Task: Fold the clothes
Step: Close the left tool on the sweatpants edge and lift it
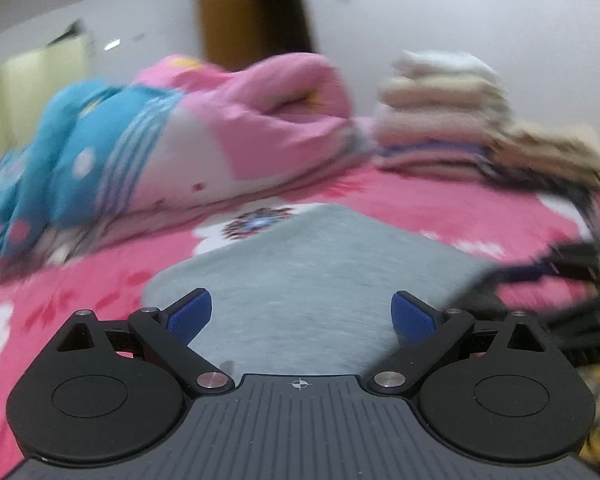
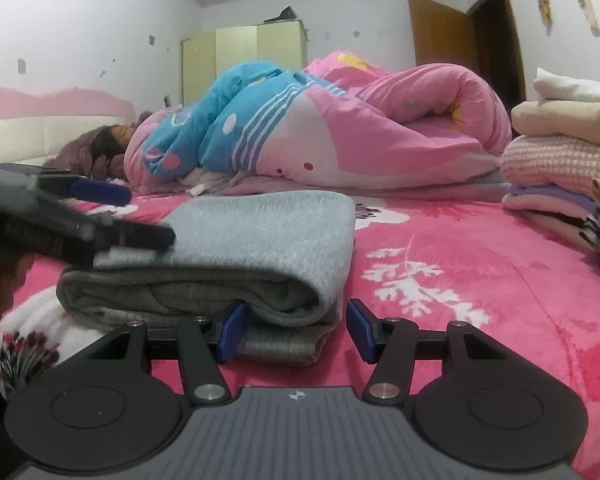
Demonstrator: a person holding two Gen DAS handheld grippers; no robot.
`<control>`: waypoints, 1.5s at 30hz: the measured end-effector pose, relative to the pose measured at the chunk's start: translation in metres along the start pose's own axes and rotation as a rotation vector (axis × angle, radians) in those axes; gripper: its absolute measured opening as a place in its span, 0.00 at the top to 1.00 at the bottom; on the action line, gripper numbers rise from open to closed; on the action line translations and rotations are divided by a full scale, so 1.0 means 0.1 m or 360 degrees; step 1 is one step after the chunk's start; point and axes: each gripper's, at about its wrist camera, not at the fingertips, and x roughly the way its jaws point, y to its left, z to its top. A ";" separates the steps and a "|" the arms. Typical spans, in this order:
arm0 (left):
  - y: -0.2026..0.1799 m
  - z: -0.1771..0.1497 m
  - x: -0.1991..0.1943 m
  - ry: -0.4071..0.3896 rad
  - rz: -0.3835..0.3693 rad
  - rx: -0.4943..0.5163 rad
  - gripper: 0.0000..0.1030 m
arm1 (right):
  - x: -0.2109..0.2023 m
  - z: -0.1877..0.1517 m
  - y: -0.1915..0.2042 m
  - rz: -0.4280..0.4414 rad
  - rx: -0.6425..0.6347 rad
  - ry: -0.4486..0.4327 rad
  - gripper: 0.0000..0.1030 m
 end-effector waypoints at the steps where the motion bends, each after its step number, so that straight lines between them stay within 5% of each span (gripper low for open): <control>1: -0.07 0.00 0.02 0.0004 -0.0007 0.0074 0.06 | 0.00 -0.01 0.00 -0.0003 0.0003 0.0000 0.44; 5: -0.29 -0.01 0.13 0.0044 0.0006 0.0308 0.09 | -0.04 -0.07 -0.01 -0.0013 0.0029 0.0016 0.44; 20: -0.55 -0.04 0.25 0.0131 -0.0015 0.0592 0.11 | -0.10 -0.17 -0.13 -0.0015 0.0173 0.0004 0.44; 33: -0.54 0.06 0.36 0.0178 -0.0082 0.0535 0.16 | -0.10 -0.20 -0.13 -0.0022 0.0208 -0.0009 0.44; 38: -0.47 0.09 0.33 0.0159 -0.0149 0.0436 0.47 | -0.11 -0.20 -0.13 -0.0021 0.0211 -0.0019 0.44; 45: -0.54 0.06 0.27 0.0086 -0.0193 0.0504 0.78 | -0.11 -0.19 -0.09 0.0009 0.0155 -0.0048 0.44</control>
